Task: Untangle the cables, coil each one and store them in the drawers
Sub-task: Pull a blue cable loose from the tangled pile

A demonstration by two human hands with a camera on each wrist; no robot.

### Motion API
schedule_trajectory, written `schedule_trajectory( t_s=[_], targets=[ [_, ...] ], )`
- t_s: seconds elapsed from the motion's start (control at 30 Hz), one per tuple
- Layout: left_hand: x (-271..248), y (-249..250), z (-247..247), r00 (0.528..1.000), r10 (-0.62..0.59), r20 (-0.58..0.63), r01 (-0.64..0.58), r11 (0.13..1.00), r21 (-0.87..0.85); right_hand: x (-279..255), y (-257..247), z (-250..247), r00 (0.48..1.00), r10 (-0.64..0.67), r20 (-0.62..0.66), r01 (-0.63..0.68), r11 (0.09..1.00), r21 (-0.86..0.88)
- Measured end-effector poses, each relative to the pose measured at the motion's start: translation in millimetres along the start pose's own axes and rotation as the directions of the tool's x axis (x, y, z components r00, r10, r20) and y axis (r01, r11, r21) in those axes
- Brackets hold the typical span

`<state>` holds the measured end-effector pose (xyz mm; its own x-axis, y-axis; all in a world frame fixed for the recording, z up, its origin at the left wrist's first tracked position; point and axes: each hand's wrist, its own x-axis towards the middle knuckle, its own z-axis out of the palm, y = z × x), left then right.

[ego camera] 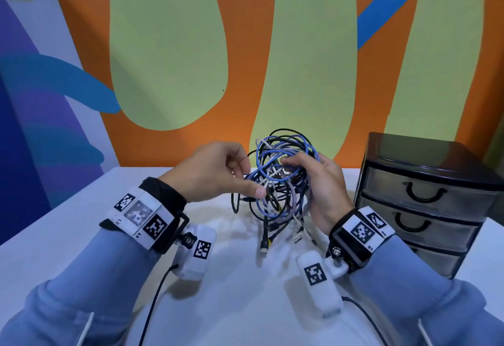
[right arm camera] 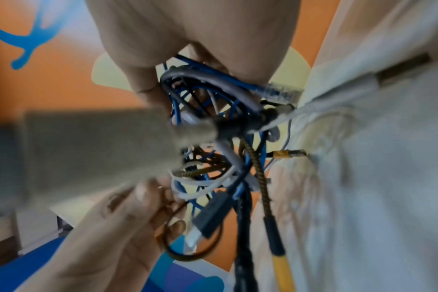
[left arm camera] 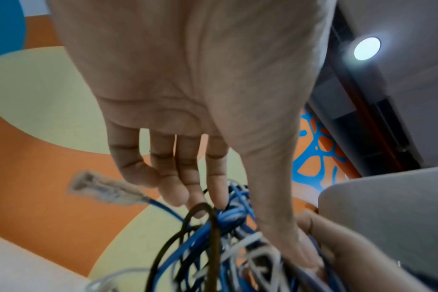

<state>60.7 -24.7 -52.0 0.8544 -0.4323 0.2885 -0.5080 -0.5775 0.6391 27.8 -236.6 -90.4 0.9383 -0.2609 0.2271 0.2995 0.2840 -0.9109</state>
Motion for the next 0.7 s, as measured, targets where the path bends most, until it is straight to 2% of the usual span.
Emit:
schedule_trajectory(
  t_s=[0.2,0.3,0.37,0.43,0.53,0.7],
  targets=[
    [0.3,2.1,13.2,0.993,0.118,0.026,-0.115,0.988,-0.100,3.6,1.4,-1.7,0.998,0.005,-0.057,-0.006,1.000,-0.012],
    [1.0,2.7,7.4,0.991,0.131,-0.036,-0.136,0.961,-0.241,9.7,5.6,-6.4,0.992,0.026,-0.123,-0.028,0.999,-0.019],
    [0.1,2.8,0.2,0.988,0.104,-0.114,-0.141,0.910,-0.391,13.8,6.0,-10.1,0.983,0.066,-0.172,-0.065,0.998,0.011],
    [-1.1,2.2,-7.2,0.984,0.058,-0.170,-0.147,0.801,-0.580,16.1,6.5,-12.6,0.972,0.095,-0.214,-0.088,0.995,0.040],
    [1.5,-2.2,-15.1,0.972,-0.026,-0.232,-0.169,0.611,-0.773,19.0,10.6,-13.3,0.970,0.047,-0.240,-0.049,0.999,-0.003],
    [0.1,-8.4,-25.2,0.976,-0.115,-0.187,-0.164,0.182,-0.969,18.0,10.6,-12.1,0.965,0.051,-0.259,-0.062,0.997,-0.035]
  ],
)
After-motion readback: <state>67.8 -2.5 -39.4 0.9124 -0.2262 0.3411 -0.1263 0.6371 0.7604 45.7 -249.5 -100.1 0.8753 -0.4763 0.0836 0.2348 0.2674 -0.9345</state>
